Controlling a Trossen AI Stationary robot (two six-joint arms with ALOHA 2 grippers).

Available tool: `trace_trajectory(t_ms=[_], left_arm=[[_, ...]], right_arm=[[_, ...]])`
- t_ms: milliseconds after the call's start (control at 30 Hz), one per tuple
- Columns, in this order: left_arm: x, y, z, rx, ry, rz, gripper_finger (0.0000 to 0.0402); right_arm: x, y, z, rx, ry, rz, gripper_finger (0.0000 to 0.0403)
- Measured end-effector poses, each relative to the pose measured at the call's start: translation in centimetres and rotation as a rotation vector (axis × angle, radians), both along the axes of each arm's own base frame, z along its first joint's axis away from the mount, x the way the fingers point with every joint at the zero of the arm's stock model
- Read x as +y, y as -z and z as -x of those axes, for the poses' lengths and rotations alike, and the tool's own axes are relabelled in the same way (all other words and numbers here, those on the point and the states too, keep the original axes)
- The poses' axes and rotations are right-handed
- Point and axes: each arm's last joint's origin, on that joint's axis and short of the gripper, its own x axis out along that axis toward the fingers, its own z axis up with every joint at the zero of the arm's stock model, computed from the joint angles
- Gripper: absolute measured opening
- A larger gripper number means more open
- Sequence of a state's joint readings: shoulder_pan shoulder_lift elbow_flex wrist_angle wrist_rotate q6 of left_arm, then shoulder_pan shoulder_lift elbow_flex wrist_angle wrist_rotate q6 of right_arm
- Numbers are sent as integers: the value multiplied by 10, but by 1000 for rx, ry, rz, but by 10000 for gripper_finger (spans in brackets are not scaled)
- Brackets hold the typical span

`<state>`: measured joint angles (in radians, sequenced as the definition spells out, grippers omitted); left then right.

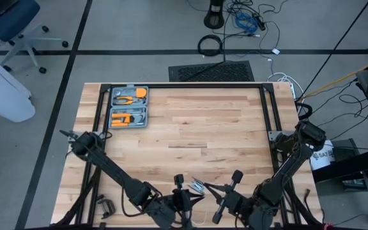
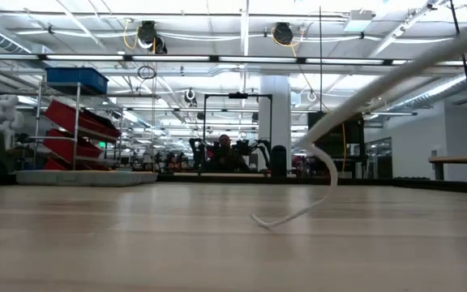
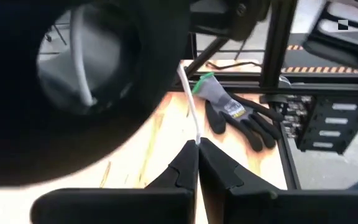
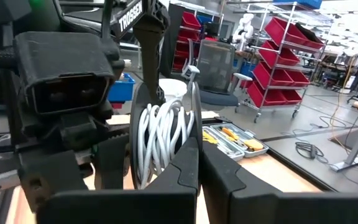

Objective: Coil cords
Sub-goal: Coil the white wire on the spool

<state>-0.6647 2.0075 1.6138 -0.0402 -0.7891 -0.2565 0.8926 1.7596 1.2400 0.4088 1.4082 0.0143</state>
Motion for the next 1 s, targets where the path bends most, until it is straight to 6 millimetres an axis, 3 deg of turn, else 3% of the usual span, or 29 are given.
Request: trace_trajectory(t_ms=[300,1000], left_arm=[[-13,1,10,5,38,-5,68],[-22,4,18,46,88,-20,73]], right_arm=[[8,-6,9,-10,-25,7,0],[23,-14,28,-23,-91,19,0]])
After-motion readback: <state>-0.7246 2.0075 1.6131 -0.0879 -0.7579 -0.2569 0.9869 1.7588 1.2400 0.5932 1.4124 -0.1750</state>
